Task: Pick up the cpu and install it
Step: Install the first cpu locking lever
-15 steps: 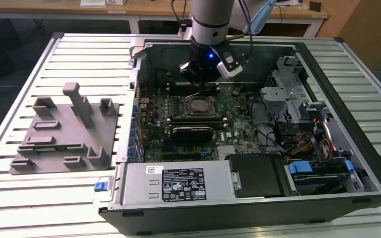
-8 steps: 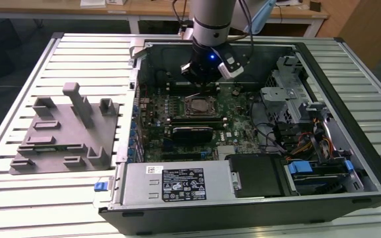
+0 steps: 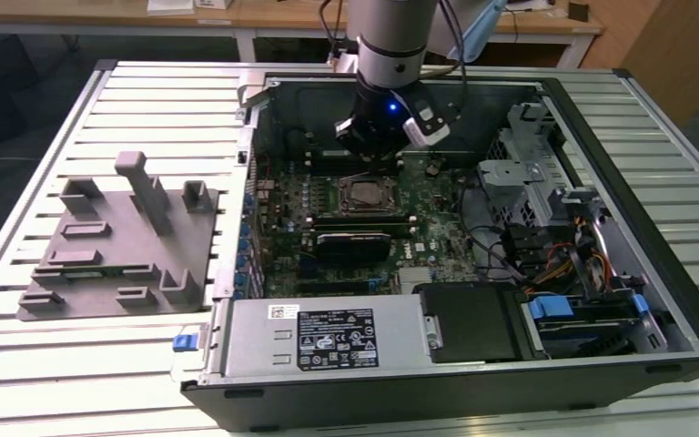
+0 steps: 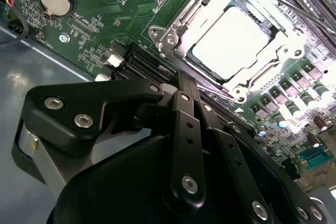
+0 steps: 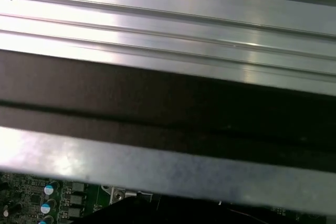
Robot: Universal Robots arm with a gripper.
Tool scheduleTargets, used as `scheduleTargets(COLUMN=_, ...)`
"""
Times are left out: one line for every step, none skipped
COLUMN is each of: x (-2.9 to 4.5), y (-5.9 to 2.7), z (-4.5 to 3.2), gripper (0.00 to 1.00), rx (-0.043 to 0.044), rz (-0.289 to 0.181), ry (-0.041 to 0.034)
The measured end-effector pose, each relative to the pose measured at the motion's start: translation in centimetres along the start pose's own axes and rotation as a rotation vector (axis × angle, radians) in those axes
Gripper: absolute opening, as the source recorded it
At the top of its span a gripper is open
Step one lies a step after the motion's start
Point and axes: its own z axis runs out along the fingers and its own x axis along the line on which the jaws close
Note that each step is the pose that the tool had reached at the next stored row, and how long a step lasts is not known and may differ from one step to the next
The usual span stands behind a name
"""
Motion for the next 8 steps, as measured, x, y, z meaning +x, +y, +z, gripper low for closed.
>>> scheduleTargets(x=-0.04, y=-0.01, z=0.07, gripper=0.11, rx=-0.0001, rz=0.0, ry=0.0)
scheduleTargets(x=-0.07, y=-0.02, z=0.15, gripper=0.11, rx=0.0, rz=0.0, ry=0.0)
scheduleTargets(x=-0.1, y=-0.03, z=0.23, gripper=0.11, rx=0.0, rz=0.0, ry=0.0)
scheduleTargets(x=-0.12, y=-0.04, z=0.32, gripper=0.11, rx=0.0, rz=0.0, ry=0.0)
scheduleTargets(x=-0.14, y=-0.05, z=0.4, gripper=0.11, rx=0.0, rz=0.0, ry=0.0)
scheduleTargets(x=-0.16, y=-0.06, z=0.48, gripper=0.11, rx=0.0001, rz=0.0, ry=0.0)
scheduleTargets(x=-0.18, y=-0.07, z=0.56, gripper=0.11, rx=0.0, rz=0.0, ry=0.0)
scheduleTargets(x=-0.19, y=-0.08, z=0.64, gripper=0.11, rx=0.0001, rz=0.0, ry=0.0)
